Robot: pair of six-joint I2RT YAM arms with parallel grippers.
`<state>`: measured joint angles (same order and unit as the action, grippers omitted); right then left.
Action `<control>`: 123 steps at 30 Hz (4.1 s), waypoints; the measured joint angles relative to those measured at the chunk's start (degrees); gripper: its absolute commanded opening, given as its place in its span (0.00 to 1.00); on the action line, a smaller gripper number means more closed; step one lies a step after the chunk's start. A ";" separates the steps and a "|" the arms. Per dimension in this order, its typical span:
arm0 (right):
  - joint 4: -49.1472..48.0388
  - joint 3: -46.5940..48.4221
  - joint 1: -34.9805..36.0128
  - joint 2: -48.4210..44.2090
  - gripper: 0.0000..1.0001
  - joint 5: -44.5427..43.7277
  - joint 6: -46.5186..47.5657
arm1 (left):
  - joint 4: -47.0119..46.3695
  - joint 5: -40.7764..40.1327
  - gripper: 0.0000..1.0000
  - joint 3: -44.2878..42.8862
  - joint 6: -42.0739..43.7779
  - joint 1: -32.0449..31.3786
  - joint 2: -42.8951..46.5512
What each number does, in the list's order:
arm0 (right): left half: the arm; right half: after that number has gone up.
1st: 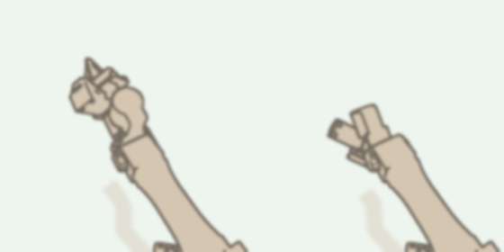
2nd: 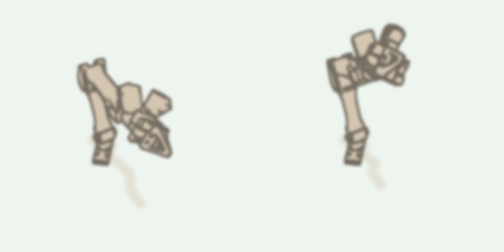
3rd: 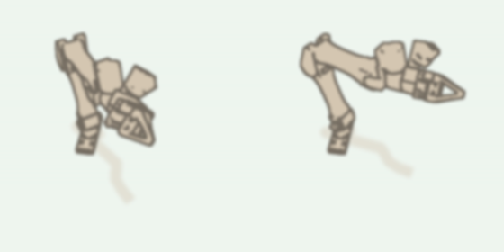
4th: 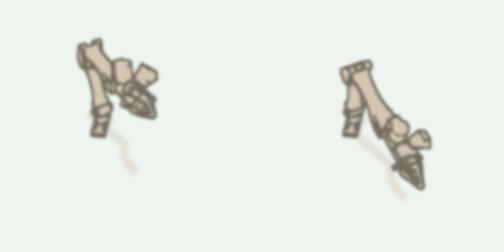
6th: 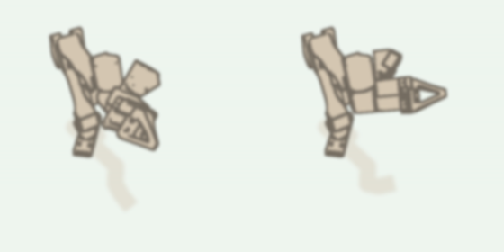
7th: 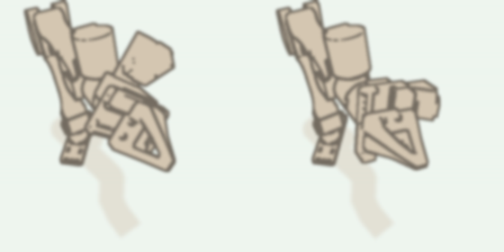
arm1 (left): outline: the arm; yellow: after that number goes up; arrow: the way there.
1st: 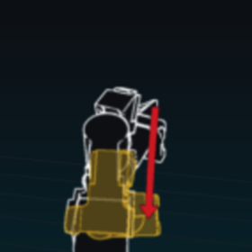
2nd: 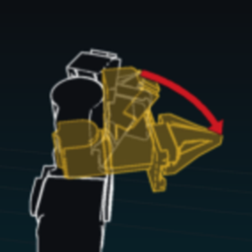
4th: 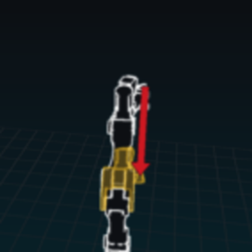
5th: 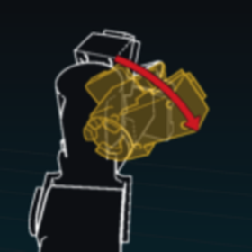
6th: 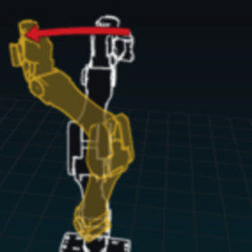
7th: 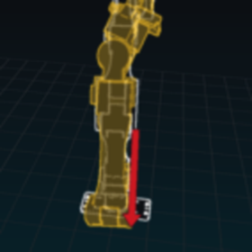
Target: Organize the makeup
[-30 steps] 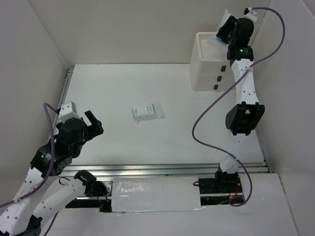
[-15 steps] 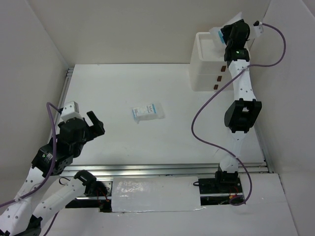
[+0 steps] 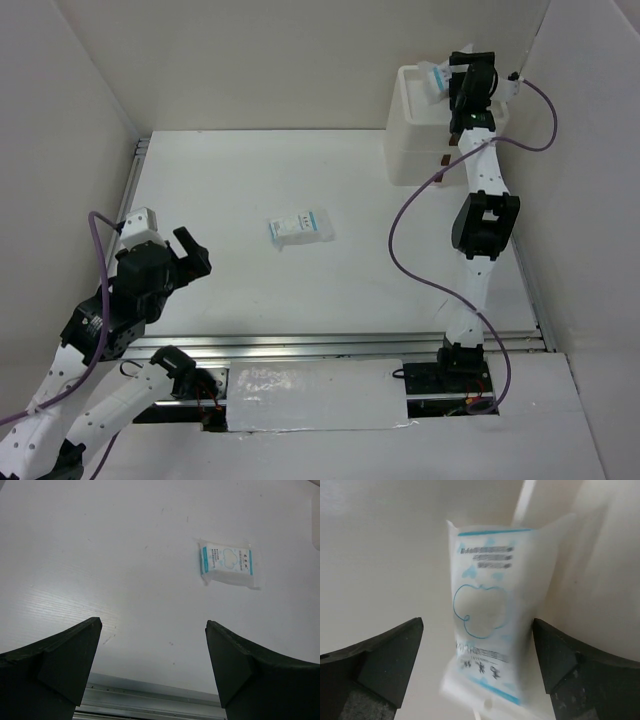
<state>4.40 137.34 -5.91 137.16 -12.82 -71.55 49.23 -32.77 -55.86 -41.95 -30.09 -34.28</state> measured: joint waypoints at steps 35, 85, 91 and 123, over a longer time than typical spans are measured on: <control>6.93 -2.54 -2.03 -13.35 1.00 6.51 0.39 | 0.00 0.04 0.99 0.02 -0.02 0.00 0.15; 34.03 -26.23 46.77 -7.72 1.00 26.93 123.71 | -3.41 14.25 0.99 5.95 -2.78 -2.05 -3.17; 34.03 -23.89 46.75 -3.17 1.00 26.53 127.73 | -3.89 14.60 0.99 5.99 -1.97 -2.32 -2.97; 3.96 -29.59 25.05 -36.50 0.12 8.46 69.29 | -1.88 3.48 1.00 -2.91 6.67 6.56 -20.28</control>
<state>8.36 107.74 19.14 100.66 -4.36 -2.26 47.35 -29.30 -58.76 -35.29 -23.53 -54.57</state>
